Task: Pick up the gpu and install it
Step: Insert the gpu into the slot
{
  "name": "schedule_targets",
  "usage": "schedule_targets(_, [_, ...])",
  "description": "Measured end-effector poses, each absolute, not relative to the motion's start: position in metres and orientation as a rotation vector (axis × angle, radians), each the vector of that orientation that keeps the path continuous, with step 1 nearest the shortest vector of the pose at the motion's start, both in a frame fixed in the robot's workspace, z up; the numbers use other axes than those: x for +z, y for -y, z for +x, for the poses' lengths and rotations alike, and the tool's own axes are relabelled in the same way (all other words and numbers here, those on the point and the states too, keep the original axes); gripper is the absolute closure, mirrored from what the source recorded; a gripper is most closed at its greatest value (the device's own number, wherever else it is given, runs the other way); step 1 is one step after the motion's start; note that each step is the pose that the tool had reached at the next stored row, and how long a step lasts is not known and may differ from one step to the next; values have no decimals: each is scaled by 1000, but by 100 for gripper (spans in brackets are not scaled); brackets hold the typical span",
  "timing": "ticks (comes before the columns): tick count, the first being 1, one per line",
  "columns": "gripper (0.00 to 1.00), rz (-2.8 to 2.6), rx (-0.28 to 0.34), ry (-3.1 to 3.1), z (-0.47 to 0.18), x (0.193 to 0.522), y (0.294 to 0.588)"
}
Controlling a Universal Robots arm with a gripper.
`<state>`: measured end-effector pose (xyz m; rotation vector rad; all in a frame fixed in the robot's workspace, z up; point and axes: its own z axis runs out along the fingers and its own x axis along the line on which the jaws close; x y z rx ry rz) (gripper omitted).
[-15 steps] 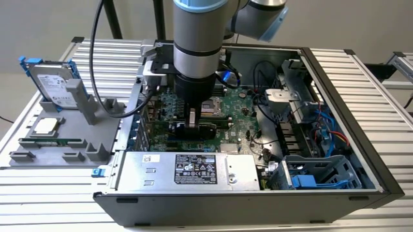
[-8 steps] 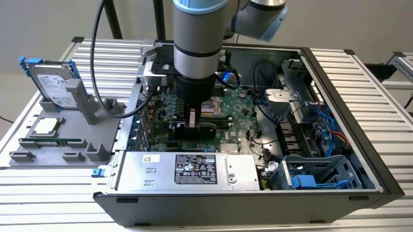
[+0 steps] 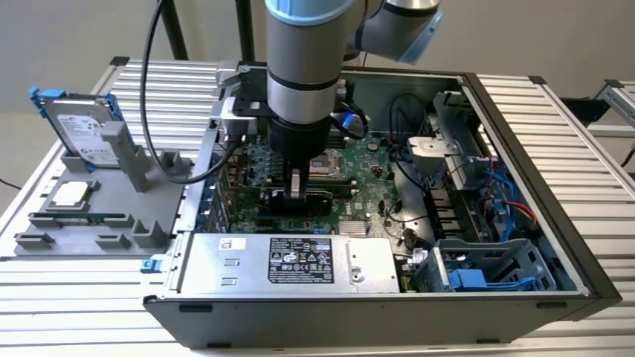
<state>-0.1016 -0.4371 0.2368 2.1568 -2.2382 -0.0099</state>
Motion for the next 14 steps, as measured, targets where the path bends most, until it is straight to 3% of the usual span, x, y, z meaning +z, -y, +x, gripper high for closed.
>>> schedule_targets(6, [100,2157,-10,2239,-102,236,437])
schedule_targets(7, [0,2158,-10,2240,-101,236,437])
schedule_targets(14, [0,2157,-10,2238,-102,236,437])
